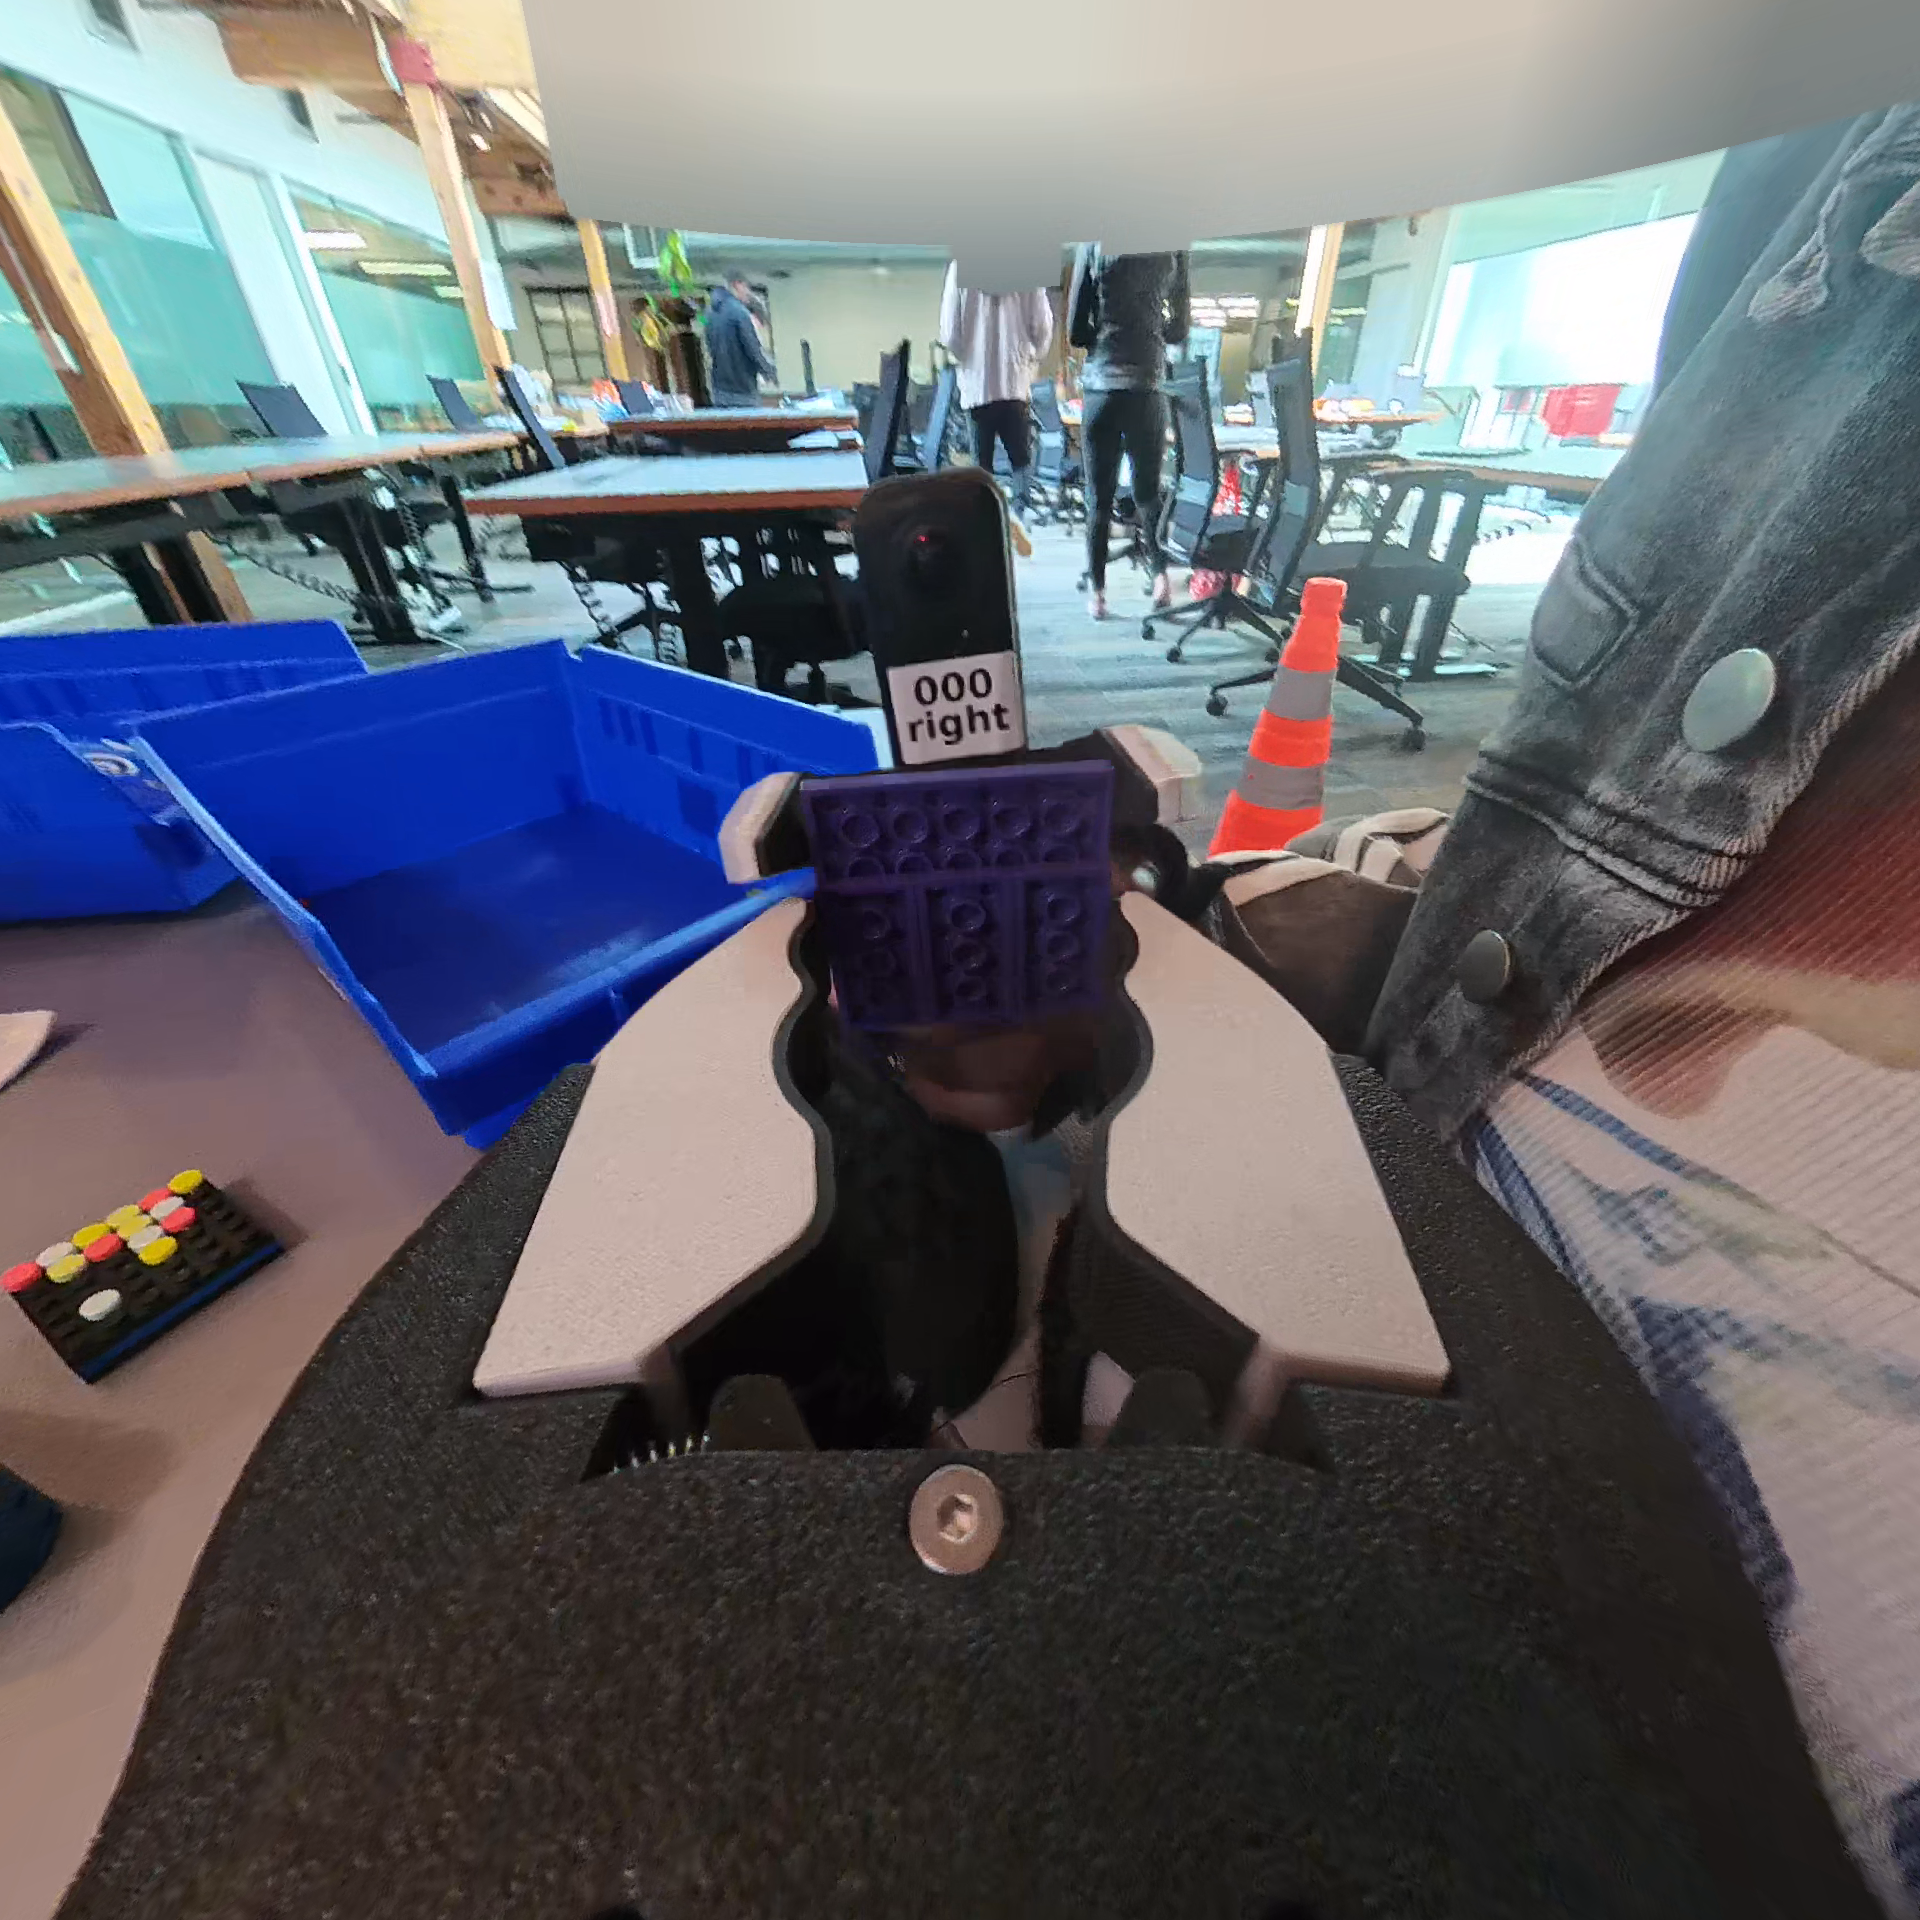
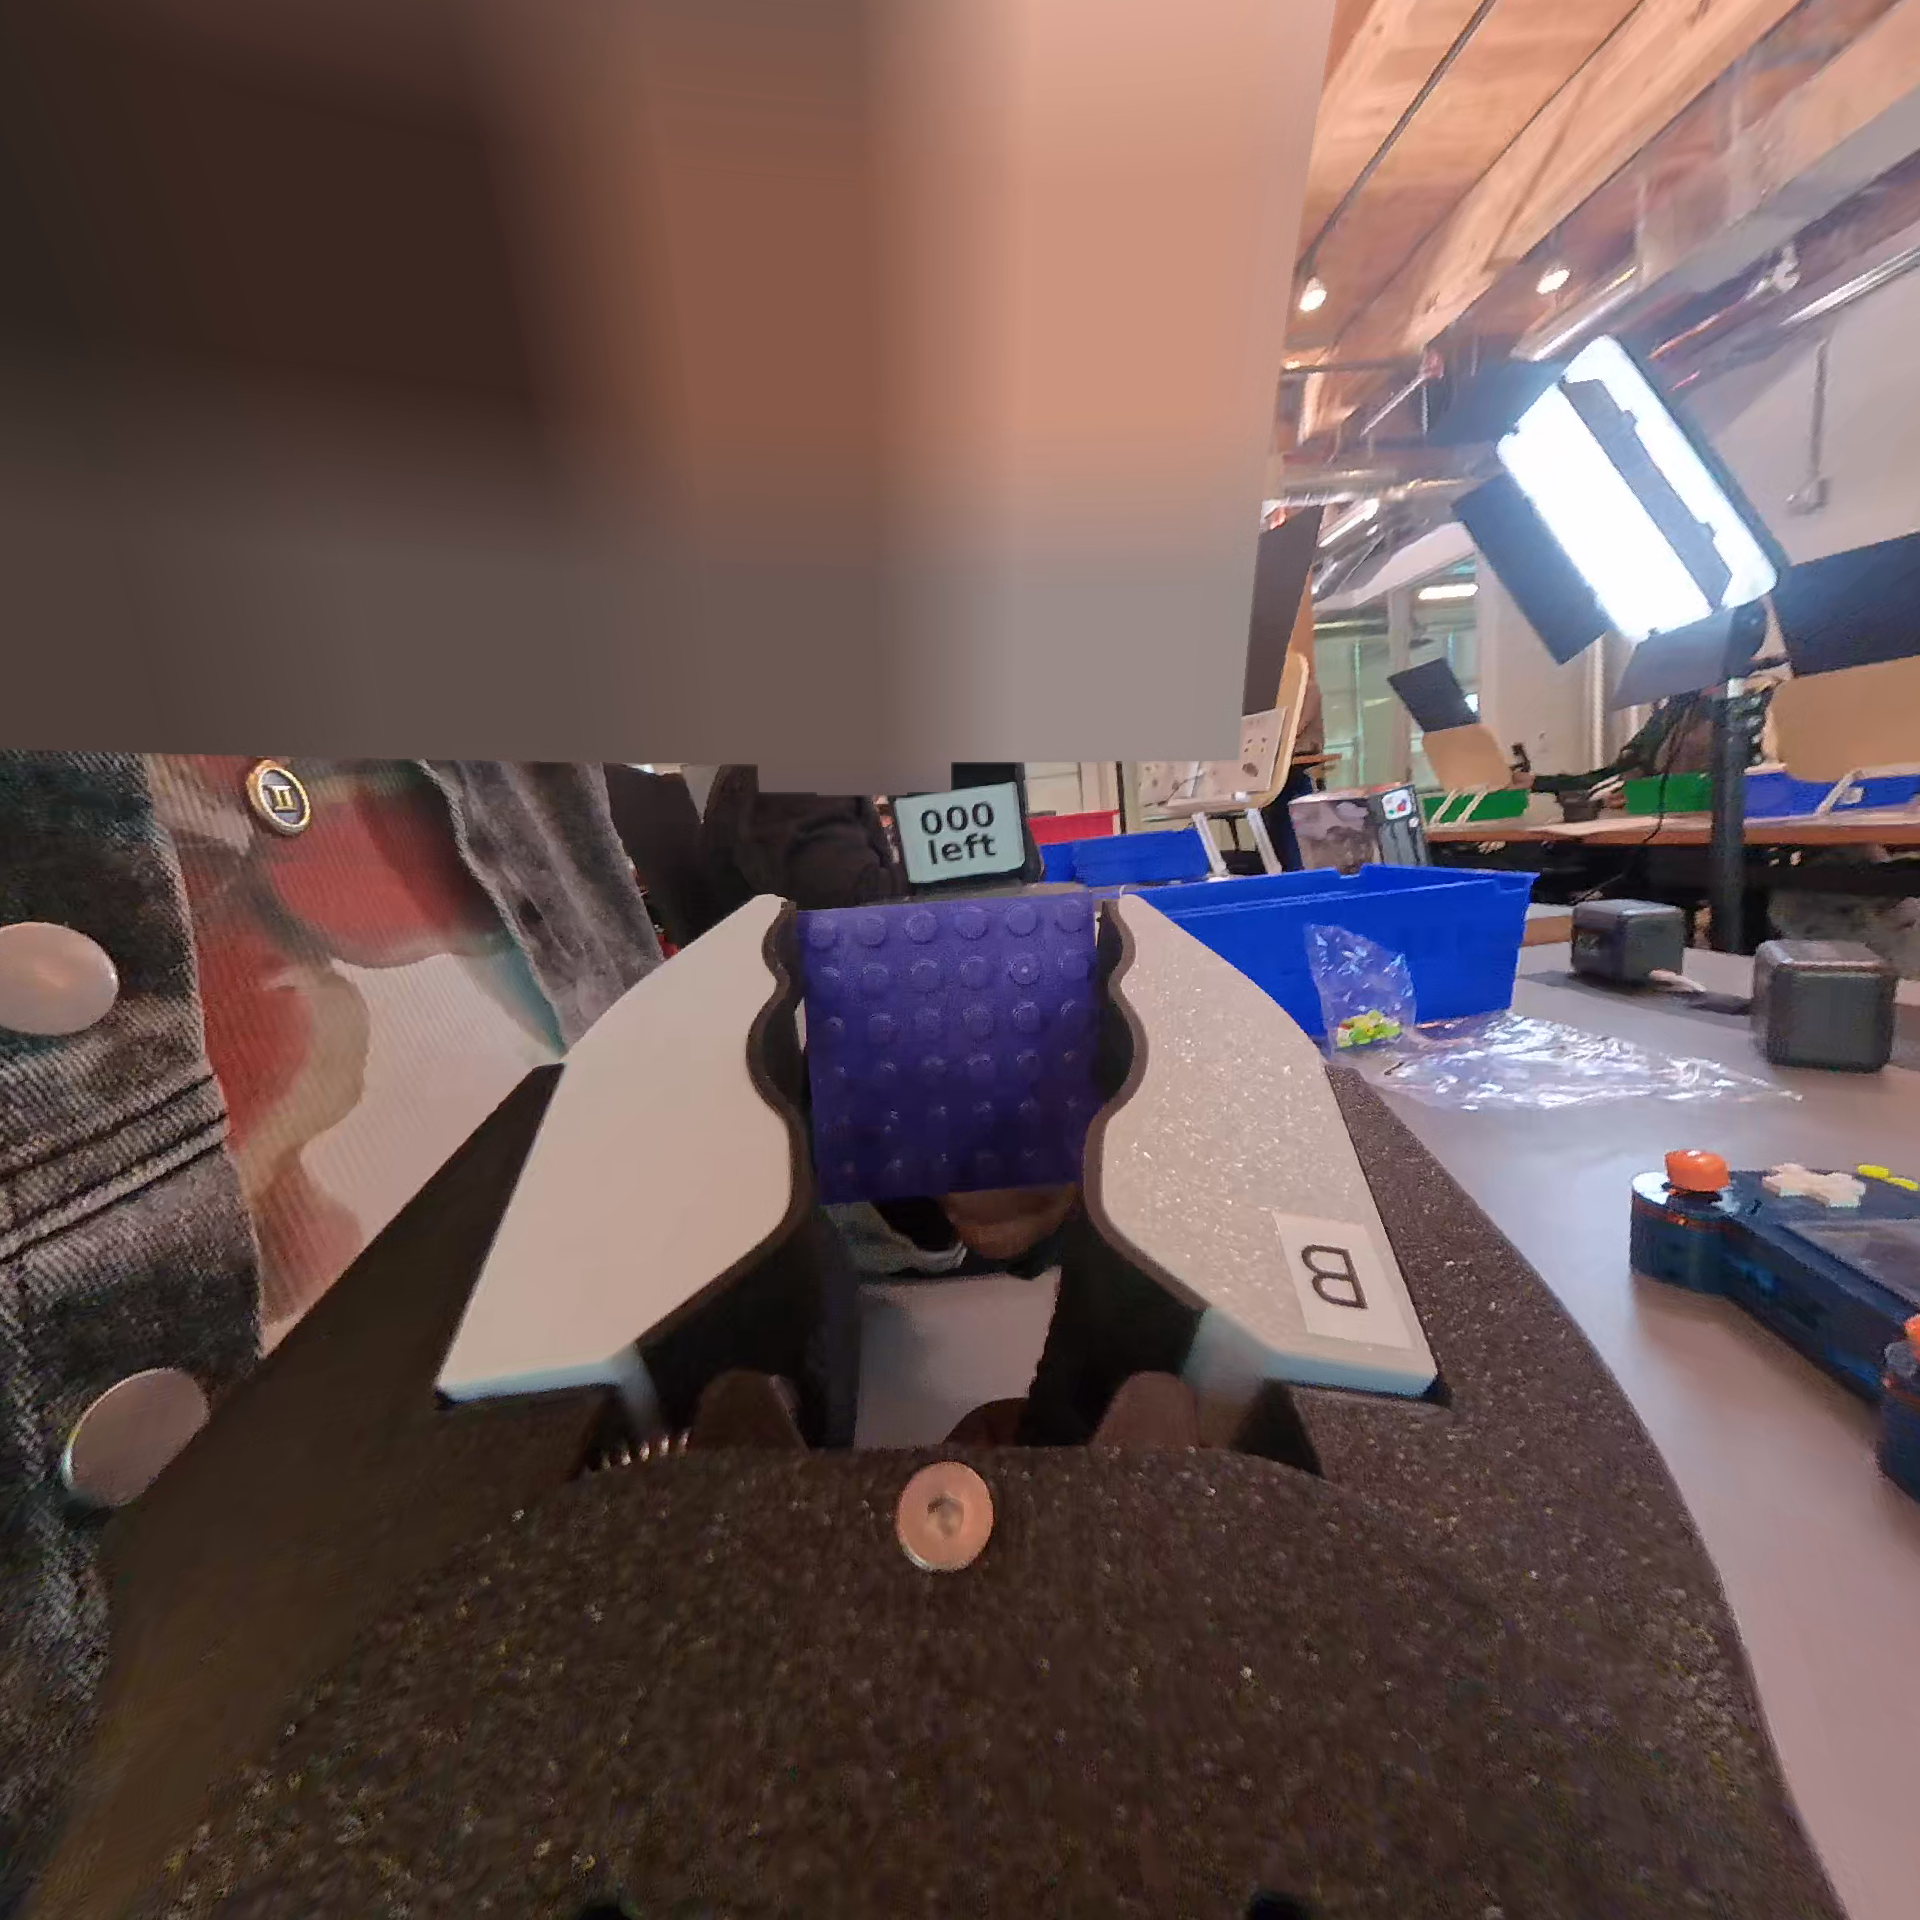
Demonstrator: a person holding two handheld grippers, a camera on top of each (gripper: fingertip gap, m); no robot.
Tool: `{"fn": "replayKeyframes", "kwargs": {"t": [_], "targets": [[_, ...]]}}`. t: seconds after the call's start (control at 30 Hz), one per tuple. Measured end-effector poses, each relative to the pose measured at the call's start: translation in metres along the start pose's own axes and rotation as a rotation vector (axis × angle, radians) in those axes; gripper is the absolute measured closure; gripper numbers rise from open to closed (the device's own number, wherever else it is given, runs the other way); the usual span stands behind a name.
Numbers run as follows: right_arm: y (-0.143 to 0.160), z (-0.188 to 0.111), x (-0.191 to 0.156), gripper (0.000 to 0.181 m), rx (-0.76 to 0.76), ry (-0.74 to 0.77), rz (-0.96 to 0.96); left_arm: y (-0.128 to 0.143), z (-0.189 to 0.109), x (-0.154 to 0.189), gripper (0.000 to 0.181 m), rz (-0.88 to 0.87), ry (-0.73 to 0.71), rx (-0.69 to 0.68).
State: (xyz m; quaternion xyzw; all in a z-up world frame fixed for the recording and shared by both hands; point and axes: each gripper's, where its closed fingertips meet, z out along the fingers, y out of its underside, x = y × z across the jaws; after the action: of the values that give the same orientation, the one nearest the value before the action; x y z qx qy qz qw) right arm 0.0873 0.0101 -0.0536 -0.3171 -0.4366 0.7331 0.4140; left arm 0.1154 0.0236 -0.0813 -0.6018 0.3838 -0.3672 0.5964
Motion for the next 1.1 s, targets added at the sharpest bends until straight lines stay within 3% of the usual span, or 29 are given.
{"fn": "replayKeyframes", "kwargs": {"t": [0.33, 0.4, 0.53, 0.6, 0.7, 0.77, 0.8, 0.83, 1.1], "targets": [[-0.005, 0.001, 0.006, 0.130, 0.046, 0.084, -0.071, -0.002, -0.003, -0.008, 0.132, 0.018, -0.083, 0.018], [0.001, 0.000, 0.007, 0.130, 0.013, 0.076, -0.064, 0.005, -0.006, -0.005, 0.131, -0.011, -0.026, -0.024], [0.014, -0.005, -0.001, 0.134, -0.119, -0.092, 0.063, 0.011, -0.013, 0.010, 0.132, -0.161, 0.203, -0.086], [0.015, -0.003, -0.003, 0.135, -0.156, -0.143, 0.090, 0.012, -0.012, 0.012, 0.131, -0.159, 0.241, -0.125], [0.012, -0.003, 0.001, 0.134, -0.161, -0.134, 0.097, 0.011, -0.011, 0.006, 0.132, -0.168, 0.219, -0.158], [0.021, 0.002, 0.006, 0.110, -0.205, -0.088, 0.126, 0.026, -0.009, -0.008, 0.131, -0.136, 0.135, -0.231], [0.028, 0.005, 0.006, 0.111, -0.238, -0.085, 0.135, 0.028, -0.009, -0.005, 0.131, -0.135, 0.159, -0.231], [0.028, 0.007, 0.010, 0.126, -0.227, -0.054, 0.121, 0.025, -0.008, -0.003, 0.132, -0.158, 0.175, -0.200], [0.014, 0.010, 0.014, 0.126, -0.111, -0.010, 0.026, 0.014, -0.006, -0.008, 0.131, -0.125, 0.115, -0.130]]}}
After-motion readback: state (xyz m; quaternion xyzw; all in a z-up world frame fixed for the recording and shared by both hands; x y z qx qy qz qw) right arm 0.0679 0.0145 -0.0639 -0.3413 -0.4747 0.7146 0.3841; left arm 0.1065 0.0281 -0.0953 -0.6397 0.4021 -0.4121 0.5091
